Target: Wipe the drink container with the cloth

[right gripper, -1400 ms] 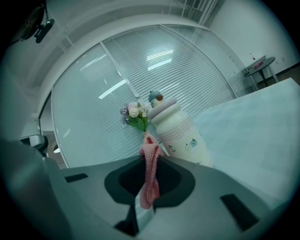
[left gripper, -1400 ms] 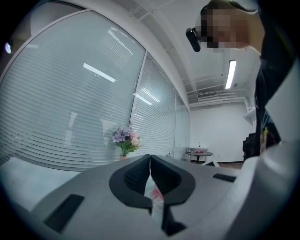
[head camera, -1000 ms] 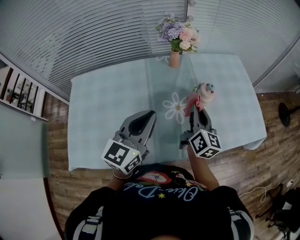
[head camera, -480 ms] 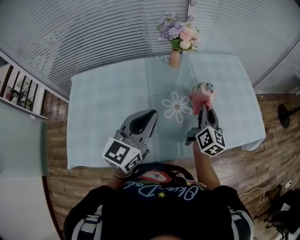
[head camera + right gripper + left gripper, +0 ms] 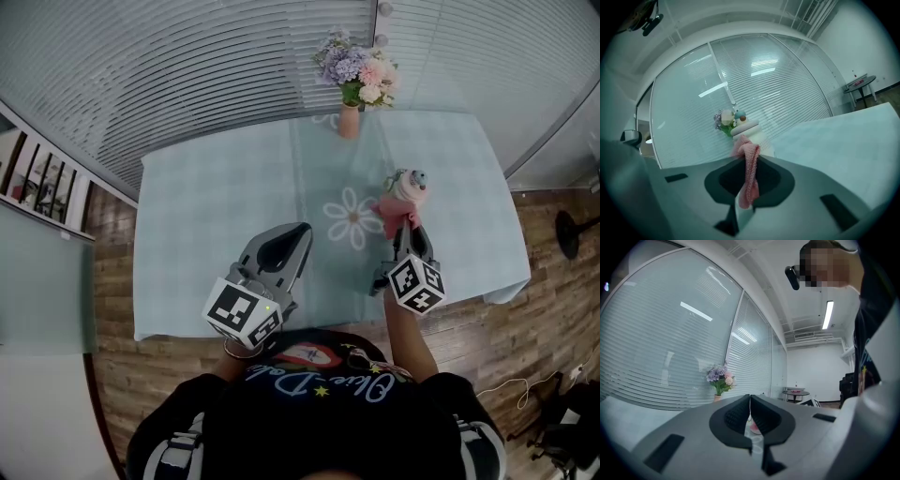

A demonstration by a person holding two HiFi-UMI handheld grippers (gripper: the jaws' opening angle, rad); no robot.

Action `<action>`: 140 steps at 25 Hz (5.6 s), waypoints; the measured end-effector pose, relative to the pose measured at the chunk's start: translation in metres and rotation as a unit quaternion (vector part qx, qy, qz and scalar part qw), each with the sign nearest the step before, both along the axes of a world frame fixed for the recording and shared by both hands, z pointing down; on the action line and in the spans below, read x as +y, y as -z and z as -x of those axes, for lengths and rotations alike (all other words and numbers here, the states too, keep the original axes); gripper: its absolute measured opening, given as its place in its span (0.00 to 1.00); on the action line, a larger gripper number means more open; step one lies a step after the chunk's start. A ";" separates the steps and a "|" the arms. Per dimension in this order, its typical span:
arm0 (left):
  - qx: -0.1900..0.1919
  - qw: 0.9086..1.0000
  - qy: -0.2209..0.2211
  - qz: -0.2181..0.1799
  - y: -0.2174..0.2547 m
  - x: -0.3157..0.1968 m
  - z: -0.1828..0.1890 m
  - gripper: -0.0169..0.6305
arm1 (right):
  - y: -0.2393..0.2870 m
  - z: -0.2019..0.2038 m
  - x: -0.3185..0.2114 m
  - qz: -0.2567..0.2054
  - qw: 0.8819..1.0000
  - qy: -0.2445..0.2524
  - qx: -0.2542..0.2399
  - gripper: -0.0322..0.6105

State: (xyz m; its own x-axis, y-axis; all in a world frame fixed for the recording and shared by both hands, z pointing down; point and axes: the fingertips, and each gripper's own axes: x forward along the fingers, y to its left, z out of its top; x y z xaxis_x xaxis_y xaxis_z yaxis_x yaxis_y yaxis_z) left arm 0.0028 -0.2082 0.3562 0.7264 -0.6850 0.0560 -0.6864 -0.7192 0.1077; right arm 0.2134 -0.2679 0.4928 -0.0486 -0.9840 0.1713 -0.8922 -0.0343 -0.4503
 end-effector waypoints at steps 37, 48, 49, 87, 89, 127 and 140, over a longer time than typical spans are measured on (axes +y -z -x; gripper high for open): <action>0.007 1.000 -0.013 0.001 -0.001 0.005 -0.013 0.04 | 0.009 0.043 0.025 -0.043 0.961 0.195 0.191 0.09; 0.010 1.000 -0.019 0.002 -0.002 0.006 -0.025 0.04 | 0.058 -0.026 0.011 -0.060 0.946 0.124 0.295 0.09; 0.010 1.000 -0.018 0.003 -0.002 0.007 -0.025 0.03 | 0.059 -0.030 0.008 -0.054 0.942 0.118 0.310 0.09; 0.000 1.000 0.025 0.006 -0.004 -0.011 -0.004 0.03 | -0.063 -0.038 -0.021 0.146 0.873 0.191 0.424 0.09; 0.000 1.000 0.025 0.007 -0.004 -0.012 -0.004 0.03 | -0.068 -0.038 -0.022 0.155 0.869 0.198 0.426 0.09; 0.002 1.000 0.024 0.008 -0.005 -0.012 0.001 0.04 | 0.039 -0.057 -0.040 -0.055 0.969 0.185 0.155 0.10; 0.006 0.999 0.036 0.009 -0.007 -0.020 0.009 0.04 | 0.016 -0.058 -0.065 -0.010 0.959 0.211 0.188 0.10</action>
State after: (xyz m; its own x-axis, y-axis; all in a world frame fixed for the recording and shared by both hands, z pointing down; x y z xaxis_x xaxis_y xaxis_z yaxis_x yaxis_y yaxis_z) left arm -0.0061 -0.2280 0.3635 0.6758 -0.7346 0.0610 -0.7351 -0.6656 0.1286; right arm 0.2716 -0.3333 0.4771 -0.3811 -0.8938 0.2364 -0.9245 0.3700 -0.0914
